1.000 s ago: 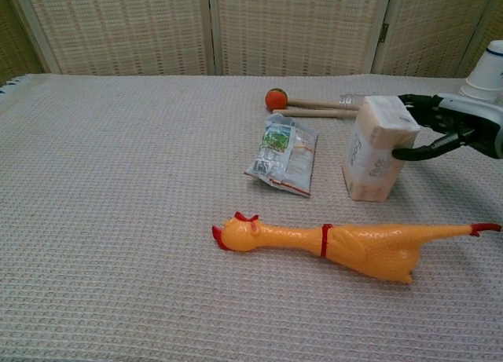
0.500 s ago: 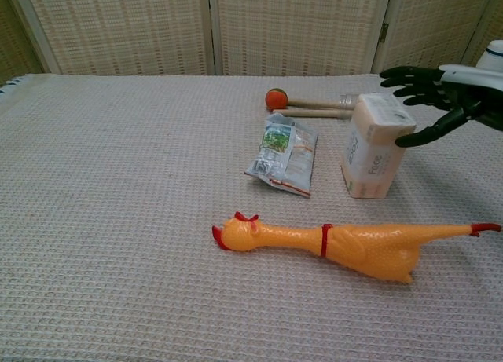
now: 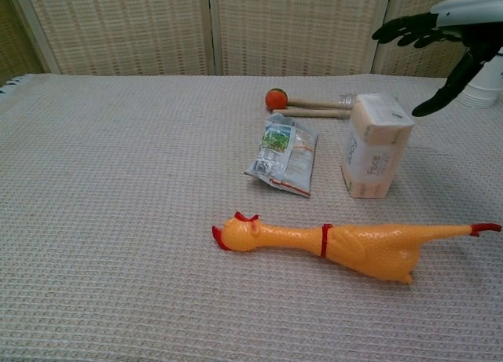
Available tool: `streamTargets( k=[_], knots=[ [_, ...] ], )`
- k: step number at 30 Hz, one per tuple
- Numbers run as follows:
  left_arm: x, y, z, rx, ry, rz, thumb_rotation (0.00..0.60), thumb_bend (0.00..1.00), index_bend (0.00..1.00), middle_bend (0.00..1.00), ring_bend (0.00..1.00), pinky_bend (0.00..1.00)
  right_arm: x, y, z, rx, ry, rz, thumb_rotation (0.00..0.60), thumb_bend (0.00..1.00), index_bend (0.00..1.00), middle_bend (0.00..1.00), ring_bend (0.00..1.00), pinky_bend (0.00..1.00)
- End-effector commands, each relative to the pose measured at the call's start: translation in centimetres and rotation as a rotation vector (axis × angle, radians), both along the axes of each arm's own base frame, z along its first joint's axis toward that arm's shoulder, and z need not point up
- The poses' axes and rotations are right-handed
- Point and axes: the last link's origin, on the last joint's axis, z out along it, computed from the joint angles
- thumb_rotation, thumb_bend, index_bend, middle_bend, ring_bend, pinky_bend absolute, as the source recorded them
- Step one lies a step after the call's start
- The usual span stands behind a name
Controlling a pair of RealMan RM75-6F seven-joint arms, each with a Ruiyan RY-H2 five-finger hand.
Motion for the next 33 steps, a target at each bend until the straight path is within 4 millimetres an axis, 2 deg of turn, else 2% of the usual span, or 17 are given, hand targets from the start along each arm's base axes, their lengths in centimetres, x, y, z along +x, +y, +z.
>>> streamTargets(
  k=[1,8,12,26,29,33],
  knots=[
    [0.0,0.0,0.0,0.001,0.000,-0.001,0.600,0.61,0.18,0.00,0.00,0.08,3.0,-0.5,-0.7,0.127,0.240,-0.084,0.600,0.05,0.00,0.01,0.00,0.00],
    [0.0,-0.1,0.0,0.001,0.003,0.002,0.600,0.61,0.18,0.00,0.00,0.08,3.5,-1.1,-3.1,0.166,0.290,-0.161,0.600,0.05,0.00,0.01,0.00,0.00],
    [-0.1,0.0,0.1,0.006,0.003,0.003,0.600,0.61,0.18,0.00,0.00,0.08,3.5,-1.4,-3.6,0.171,0.297,-0.174,0.600,0.05,0.00,0.01,0.00,0.00],
    [-0.2,0.1,0.2,0.010,0.001,0.006,0.600,0.61,0.18,0.00,0.00,0.08,3.4,-2.4,-3.5,0.132,0.287,-0.178,0.600,0.05,0.07,0.06,0.00,0.00],
    [-0.2,0.1,0.2,0.009,0.001,0.008,0.600,0.61,0.18,0.00,0.00,0.08,3.3,-2.6,-3.6,0.125,0.287,-0.179,0.600,0.05,0.09,0.09,0.02,0.00],
    [-0.2,0.1,0.1,0.006,0.003,0.009,0.600,0.61,0.18,0.00,0.00,0.08,3.2,-2.8,-3.7,0.110,0.289,-0.174,0.600,0.05,0.16,0.17,0.12,0.00]
  ],
)
